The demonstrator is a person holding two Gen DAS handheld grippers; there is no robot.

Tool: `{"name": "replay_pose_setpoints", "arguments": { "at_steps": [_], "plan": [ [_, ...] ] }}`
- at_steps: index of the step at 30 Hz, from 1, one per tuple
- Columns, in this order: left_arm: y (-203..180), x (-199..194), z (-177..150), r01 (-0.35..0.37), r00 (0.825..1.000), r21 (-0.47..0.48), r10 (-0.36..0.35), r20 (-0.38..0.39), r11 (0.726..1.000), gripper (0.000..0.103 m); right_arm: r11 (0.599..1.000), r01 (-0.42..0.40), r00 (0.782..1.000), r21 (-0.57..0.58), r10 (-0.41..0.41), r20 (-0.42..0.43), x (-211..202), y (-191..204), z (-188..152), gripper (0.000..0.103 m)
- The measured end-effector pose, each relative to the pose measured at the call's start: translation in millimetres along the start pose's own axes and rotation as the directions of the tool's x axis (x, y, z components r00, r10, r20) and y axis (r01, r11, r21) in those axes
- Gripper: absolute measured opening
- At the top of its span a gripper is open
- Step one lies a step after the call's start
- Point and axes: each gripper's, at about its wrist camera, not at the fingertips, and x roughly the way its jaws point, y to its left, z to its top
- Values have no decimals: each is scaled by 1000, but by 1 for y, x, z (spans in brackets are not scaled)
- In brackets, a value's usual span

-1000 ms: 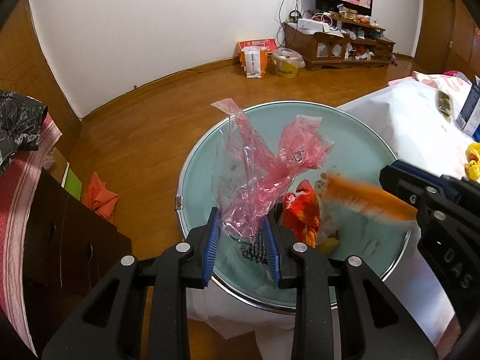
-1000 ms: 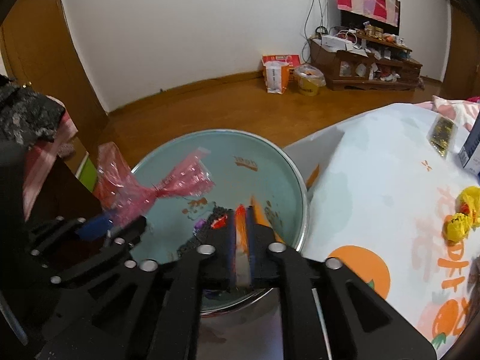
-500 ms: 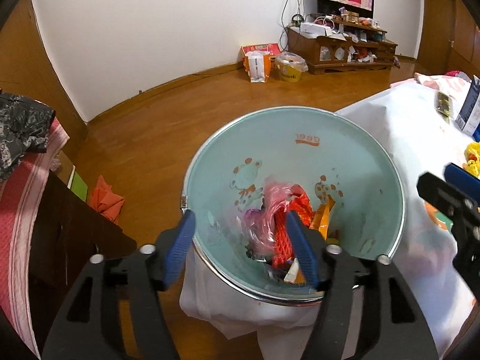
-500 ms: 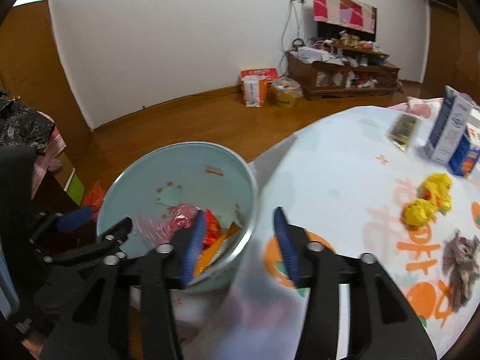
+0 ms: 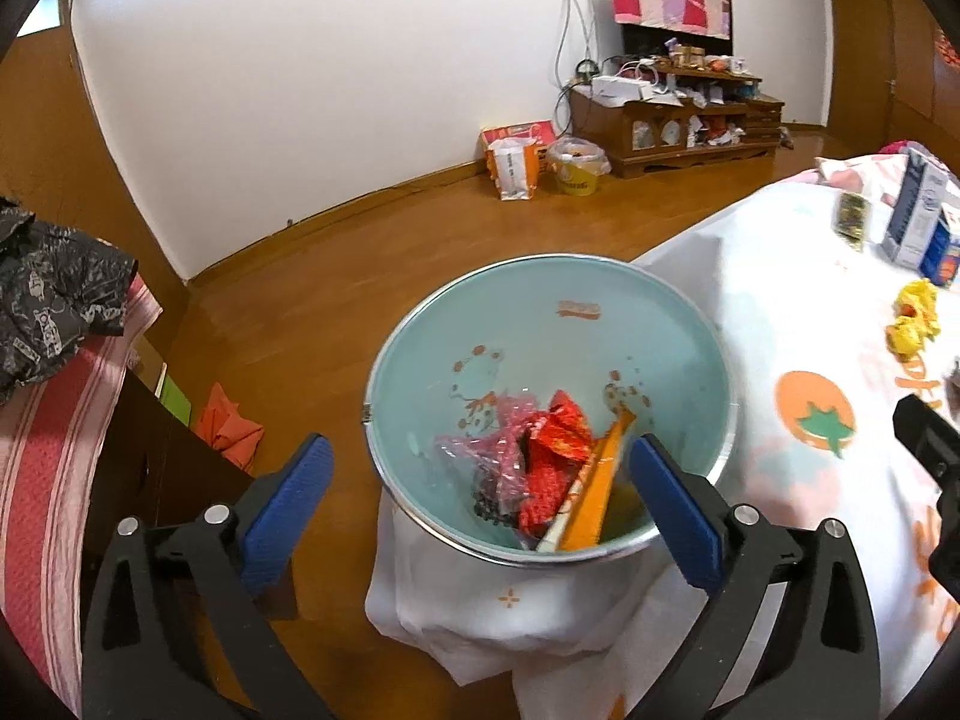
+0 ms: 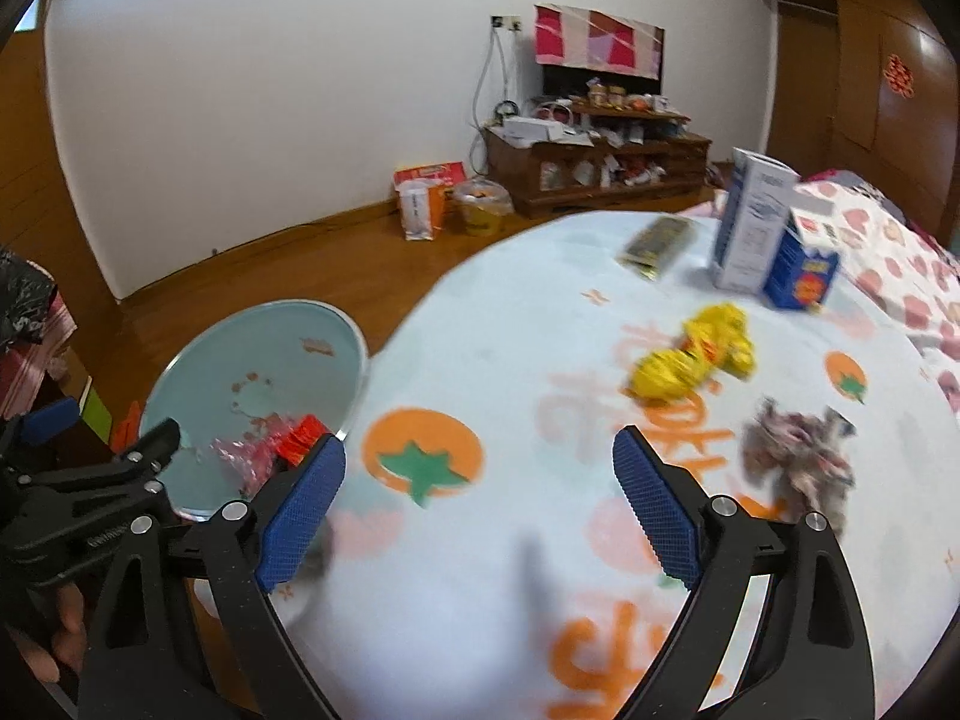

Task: Collect trash
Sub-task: 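Move both open tools over the table toward the checked cloth and yellow bag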

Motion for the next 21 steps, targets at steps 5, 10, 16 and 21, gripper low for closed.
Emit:
{"name": "replay_pose_setpoints", "arguments": {
  "at_steps": [5, 10, 16, 21],
  "plan": [
    [-18, -17, -3, 30, 999, 34, -31, 21, 999, 97, 998, 44, 999, 54, -42, -32, -11, -30, -10, 89],
    [-39, -29, -10, 75, 997, 69, -76, 14, 995, 97, 992, 89, 996, 88, -87, -24, -27, -55, -16, 89],
    [-66, -41, -21, 117, 993, 120, -119, 12, 986, 97, 985, 122, 993, 125, -120, -21, -40, -80, -23, 89],
    [-87, -51, -27, 152, 988, 159, -156, 9, 975, 97, 978, 147, 989, 150, -146, -20, -48, -102, -31, 89]
  ]
}}
